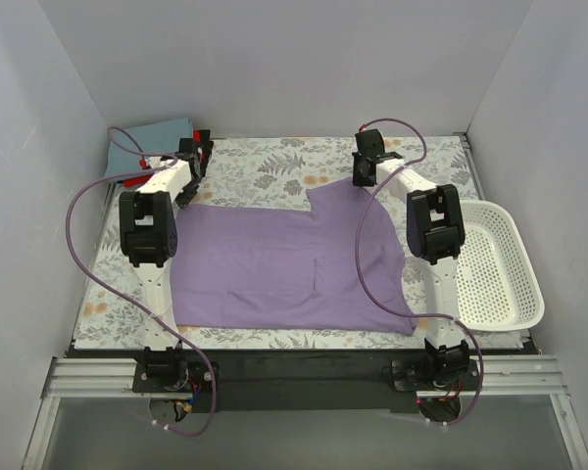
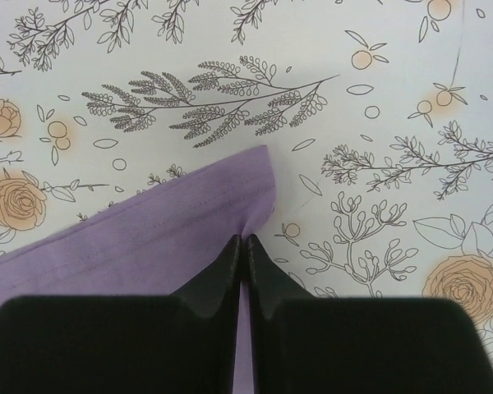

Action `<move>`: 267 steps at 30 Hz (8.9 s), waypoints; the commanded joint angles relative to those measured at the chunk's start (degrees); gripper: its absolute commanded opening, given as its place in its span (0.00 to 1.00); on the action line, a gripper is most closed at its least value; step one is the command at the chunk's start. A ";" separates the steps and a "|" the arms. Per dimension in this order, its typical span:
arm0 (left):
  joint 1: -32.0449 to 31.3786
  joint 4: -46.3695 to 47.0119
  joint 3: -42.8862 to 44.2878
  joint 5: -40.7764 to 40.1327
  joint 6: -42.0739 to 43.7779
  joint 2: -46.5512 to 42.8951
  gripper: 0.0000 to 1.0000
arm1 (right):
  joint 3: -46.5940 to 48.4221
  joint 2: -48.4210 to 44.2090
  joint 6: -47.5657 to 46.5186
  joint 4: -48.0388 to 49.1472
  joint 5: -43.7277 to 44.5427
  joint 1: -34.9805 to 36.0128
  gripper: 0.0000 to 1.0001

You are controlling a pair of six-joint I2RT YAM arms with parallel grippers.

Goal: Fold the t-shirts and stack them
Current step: Fold the tshirt

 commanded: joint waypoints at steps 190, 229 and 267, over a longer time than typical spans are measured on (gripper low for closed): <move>-8.13 21.84 -41.07 41.27 17.35 -34.05 0.29 | -48.22 -34.63 2.77 15.46 -18.26 11.85 0.22; -12.25 21.84 -39.05 50.93 24.64 -34.23 0.33 | -69.75 -55.99 10.86 20.74 -13.70 26.97 0.15; -22.63 16.22 -48.71 36.19 15.87 -43.98 0.25 | -68.88 -55.21 15.96 0.60 2.57 18.38 0.57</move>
